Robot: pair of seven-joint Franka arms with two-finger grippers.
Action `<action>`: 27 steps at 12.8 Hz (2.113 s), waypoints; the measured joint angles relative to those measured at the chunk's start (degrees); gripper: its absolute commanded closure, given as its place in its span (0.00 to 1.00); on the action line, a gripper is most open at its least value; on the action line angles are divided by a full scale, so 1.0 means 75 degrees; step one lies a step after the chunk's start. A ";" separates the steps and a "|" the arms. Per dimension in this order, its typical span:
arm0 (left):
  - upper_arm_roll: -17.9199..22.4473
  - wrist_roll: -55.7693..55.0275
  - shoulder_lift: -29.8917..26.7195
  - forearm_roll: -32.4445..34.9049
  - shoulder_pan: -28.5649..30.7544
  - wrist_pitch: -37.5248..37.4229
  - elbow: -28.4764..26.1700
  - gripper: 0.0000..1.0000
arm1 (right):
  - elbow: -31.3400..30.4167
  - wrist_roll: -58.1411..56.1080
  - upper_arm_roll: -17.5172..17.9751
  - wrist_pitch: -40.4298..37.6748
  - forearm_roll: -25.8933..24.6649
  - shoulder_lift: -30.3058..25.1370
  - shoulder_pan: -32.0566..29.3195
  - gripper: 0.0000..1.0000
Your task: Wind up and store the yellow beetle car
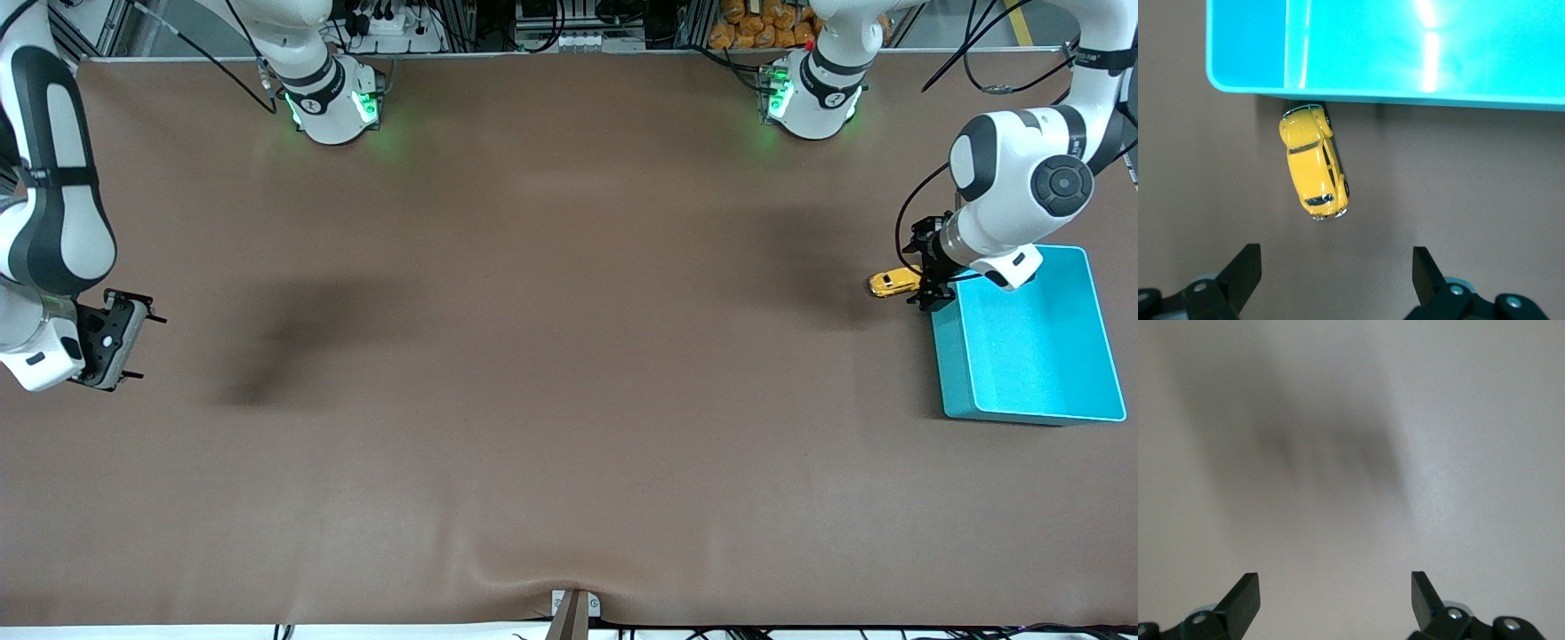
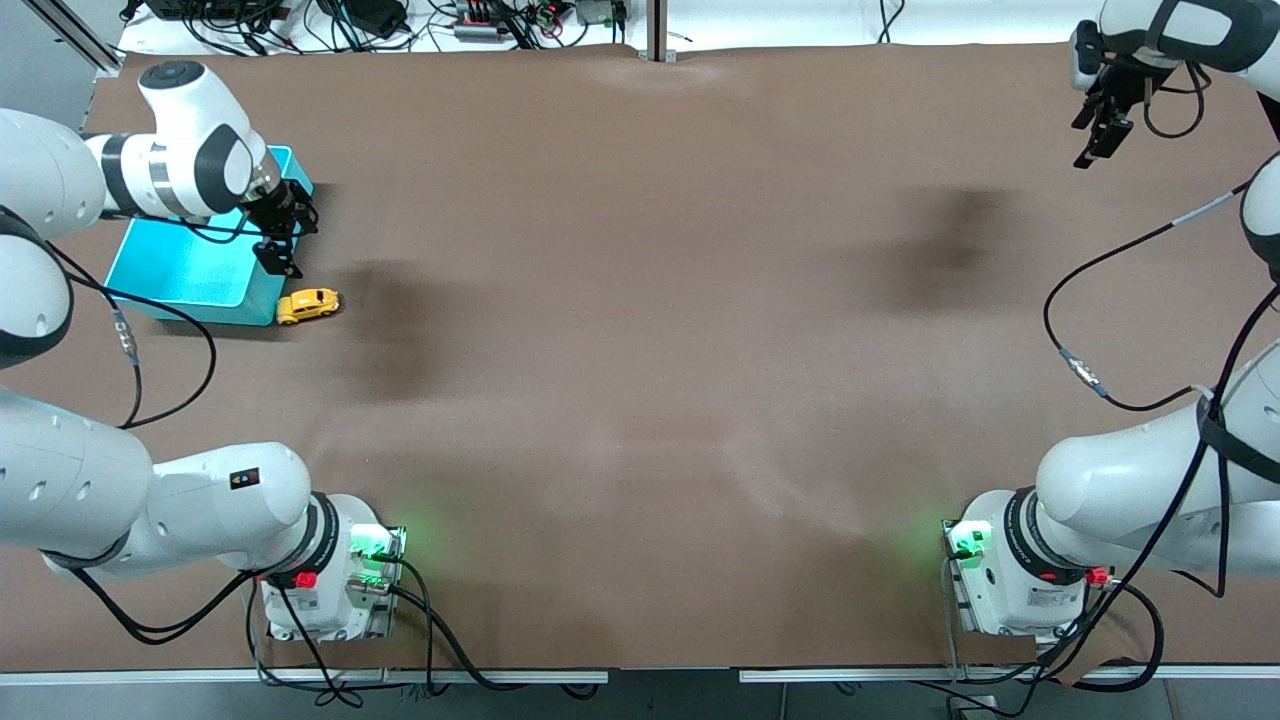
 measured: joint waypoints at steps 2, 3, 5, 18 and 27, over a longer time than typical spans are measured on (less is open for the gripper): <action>0.0003 0.0000 0.0237 0.0018 0.0110 0.0488 -0.0140 0.00 | -0.0004 0.0548 0.0003 -0.0390 0.0000 -0.0340 0.0235 0.00; 0.0004 0.0000 0.0381 0.0073 0.0185 0.0750 -0.0219 0.00 | -0.0009 0.0762 0.0003 -0.0524 0.0003 -0.0502 0.0315 0.00; 0.0004 0.0000 0.0675 0.0383 0.0342 0.1134 -0.0352 0.00 | -0.0018 0.1147 0.0003 -0.0794 0.0145 -0.0795 0.0396 0.00; -0.0002 0.0000 0.1162 0.0620 0.0782 0.1978 -0.0761 0.00 | -0.0399 0.4569 0.0011 -0.1742 0.0390 -0.2576 0.0959 0.00; 0.0002 0.0000 0.1263 0.0981 0.0943 0.2135 -0.0759 0.80 | -0.0396 0.7684 0.0082 -0.2193 0.0432 -0.3432 0.0977 0.00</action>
